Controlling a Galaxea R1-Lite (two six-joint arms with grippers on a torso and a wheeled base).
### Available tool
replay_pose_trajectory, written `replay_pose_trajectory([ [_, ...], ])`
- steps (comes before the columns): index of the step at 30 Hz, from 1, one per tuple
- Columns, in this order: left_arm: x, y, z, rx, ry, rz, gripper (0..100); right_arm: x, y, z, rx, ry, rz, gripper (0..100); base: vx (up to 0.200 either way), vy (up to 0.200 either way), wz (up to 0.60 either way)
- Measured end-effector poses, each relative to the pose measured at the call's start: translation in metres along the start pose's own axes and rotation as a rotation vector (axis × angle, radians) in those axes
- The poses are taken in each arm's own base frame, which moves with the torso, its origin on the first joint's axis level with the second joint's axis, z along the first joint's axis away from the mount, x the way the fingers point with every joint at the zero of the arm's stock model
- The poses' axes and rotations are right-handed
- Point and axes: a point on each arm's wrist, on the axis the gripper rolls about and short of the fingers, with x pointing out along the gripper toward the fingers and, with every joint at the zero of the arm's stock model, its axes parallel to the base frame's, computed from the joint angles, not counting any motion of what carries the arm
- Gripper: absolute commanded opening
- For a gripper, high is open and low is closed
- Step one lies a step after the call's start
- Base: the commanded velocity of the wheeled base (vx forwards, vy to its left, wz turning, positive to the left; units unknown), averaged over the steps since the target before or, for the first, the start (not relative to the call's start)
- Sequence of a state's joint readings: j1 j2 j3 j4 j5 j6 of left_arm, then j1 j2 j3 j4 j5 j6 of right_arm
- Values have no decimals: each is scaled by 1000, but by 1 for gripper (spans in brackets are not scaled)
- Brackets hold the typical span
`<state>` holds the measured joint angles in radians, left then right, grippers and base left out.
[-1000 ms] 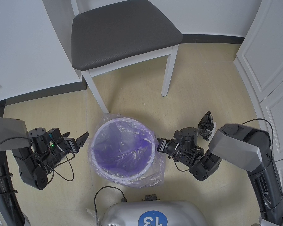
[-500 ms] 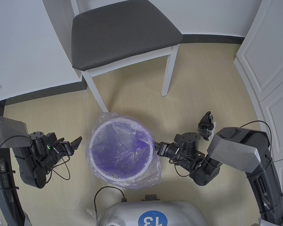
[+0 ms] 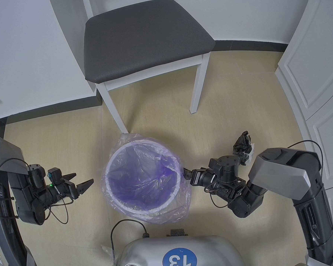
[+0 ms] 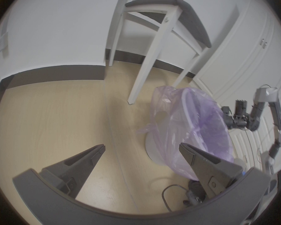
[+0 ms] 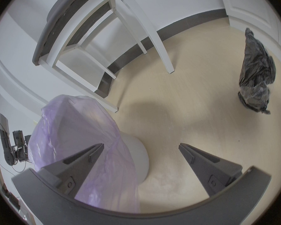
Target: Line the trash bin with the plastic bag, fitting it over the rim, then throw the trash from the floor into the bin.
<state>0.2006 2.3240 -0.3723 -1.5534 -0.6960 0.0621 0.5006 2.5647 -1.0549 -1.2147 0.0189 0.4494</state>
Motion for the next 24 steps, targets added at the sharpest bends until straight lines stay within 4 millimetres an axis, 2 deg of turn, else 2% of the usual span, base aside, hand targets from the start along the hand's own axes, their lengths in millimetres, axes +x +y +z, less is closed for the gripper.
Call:
replay_pose_trajectory([
  [4,-7,9,-10,45,2,-92,100,-8,-5,5,-49,37,-31,100,0,0,0],
  [8,-7,15,-21,45,19,-108,100,-15,-9,9,-106,54,-50,100,0,0,0],
  [16,9,12,-40,24,62,-151,100,-21,-10,15,-121,47,-56,100,0,0,0],
  [24,15,11,-48,63,57,-242,100,-27,-12,17,-172,48,-60,100,0,0,0],
])
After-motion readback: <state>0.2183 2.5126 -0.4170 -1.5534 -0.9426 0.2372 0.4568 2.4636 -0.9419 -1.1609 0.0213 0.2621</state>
